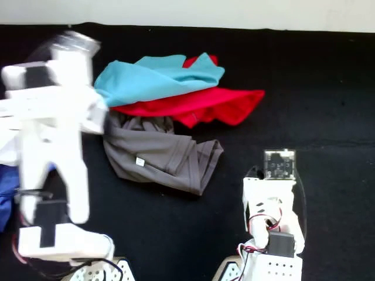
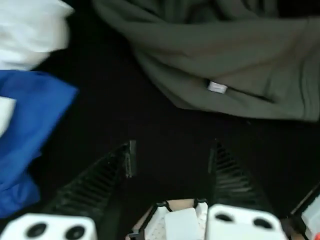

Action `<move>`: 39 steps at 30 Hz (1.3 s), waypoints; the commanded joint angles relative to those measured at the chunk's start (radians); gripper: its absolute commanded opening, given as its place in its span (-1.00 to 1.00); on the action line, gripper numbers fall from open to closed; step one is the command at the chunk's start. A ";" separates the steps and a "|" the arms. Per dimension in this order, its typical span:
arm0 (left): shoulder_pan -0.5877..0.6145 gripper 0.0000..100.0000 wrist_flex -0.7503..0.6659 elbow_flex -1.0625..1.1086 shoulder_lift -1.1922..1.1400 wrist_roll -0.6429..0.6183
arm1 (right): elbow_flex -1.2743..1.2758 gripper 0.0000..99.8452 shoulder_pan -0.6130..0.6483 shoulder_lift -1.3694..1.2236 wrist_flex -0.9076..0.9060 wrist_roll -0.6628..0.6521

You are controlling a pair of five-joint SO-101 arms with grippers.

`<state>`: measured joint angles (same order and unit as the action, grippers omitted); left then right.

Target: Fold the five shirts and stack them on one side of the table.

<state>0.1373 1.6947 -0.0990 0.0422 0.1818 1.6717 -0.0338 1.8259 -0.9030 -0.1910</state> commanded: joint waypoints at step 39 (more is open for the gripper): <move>0.783 -0.98 -0.130 -0.796 -0.206 0.167 | -1.669 -0.40 0.147 -1.492 -0.414 0.167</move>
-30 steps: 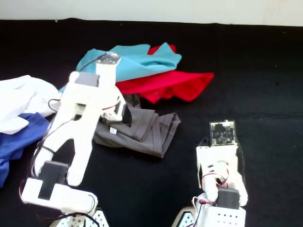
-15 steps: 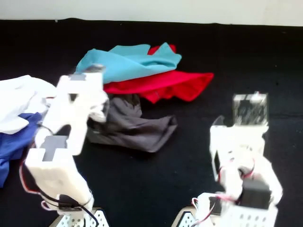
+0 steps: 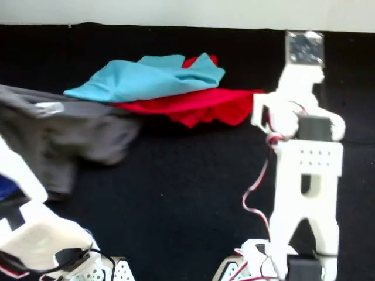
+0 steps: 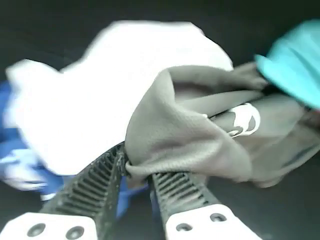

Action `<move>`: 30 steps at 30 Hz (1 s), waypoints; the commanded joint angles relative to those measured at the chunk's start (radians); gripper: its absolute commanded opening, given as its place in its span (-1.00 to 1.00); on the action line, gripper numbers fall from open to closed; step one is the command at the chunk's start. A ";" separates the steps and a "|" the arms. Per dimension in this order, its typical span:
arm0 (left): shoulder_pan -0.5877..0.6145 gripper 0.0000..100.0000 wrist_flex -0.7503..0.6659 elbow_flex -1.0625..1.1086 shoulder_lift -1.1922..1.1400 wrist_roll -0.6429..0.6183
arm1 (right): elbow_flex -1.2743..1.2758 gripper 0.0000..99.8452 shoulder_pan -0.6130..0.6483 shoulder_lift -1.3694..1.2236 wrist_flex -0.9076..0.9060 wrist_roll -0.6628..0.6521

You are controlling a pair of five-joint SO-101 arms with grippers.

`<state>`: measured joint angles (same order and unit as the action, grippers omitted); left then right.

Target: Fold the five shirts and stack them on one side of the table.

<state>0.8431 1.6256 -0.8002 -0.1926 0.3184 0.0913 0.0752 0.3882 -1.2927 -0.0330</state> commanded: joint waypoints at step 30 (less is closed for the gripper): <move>-0.578 -0.40 -0.212 0.028 -0.309 -0.287 | -0.142 -0.40 0.116 -0.259 -0.051 0.006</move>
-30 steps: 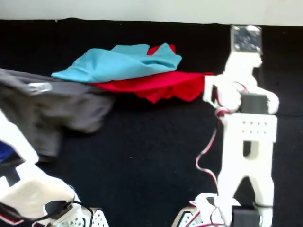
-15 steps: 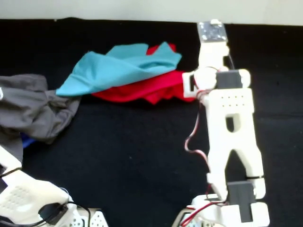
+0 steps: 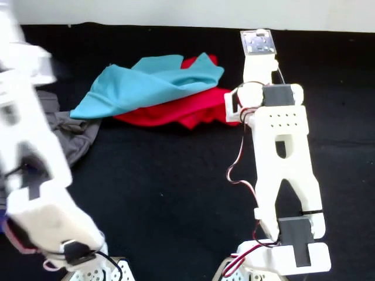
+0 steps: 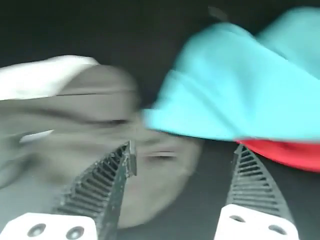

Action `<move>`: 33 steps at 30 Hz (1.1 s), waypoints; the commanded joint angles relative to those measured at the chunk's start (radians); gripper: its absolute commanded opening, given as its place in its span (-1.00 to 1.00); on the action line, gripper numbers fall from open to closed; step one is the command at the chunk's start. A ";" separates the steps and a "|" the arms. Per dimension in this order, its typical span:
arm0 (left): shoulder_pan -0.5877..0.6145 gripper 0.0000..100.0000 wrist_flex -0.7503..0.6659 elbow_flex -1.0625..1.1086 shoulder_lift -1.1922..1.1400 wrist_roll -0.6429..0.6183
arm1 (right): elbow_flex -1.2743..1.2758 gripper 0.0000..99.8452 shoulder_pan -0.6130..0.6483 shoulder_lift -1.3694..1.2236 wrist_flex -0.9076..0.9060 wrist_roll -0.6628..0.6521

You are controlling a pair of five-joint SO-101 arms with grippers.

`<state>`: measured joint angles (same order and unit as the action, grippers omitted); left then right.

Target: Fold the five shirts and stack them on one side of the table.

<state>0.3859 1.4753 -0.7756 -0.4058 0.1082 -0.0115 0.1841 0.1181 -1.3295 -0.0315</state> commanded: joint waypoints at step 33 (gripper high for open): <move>0.421 -0.98 0.089 -0.736 -0.133 -0.025 | -0.039 -0.40 0.025 0.002 -0.002 0.009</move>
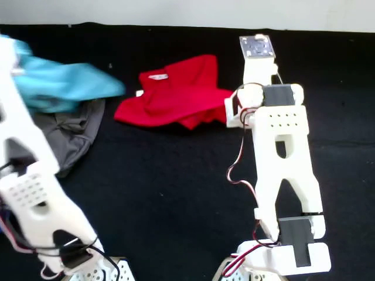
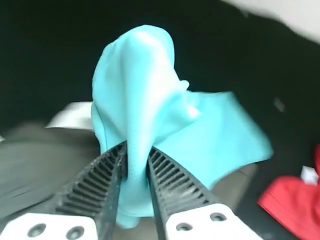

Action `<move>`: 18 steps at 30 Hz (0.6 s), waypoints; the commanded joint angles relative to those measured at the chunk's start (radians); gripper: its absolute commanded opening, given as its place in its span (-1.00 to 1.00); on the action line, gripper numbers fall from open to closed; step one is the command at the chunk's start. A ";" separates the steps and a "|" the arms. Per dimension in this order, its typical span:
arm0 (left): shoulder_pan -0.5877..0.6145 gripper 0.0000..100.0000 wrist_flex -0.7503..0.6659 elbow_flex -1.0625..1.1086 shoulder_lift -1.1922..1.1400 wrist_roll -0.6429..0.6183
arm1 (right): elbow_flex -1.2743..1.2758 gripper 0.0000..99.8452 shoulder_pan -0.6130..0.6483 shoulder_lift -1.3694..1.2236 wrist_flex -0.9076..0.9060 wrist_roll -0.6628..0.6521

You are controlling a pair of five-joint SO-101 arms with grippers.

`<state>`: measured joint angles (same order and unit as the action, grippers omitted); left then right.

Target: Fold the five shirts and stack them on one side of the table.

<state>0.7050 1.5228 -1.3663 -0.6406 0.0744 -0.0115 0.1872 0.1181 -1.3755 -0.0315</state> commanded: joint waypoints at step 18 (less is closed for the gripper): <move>0.323 -0.73 0.233 0.328 0.010 0.203 | -0.406 -0.40 0.441 -0.455 0.107 0.003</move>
<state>1.0395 1.7469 -1.1531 -0.6329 0.2662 -0.2662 0.5953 -0.2685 -1.2513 -0.0315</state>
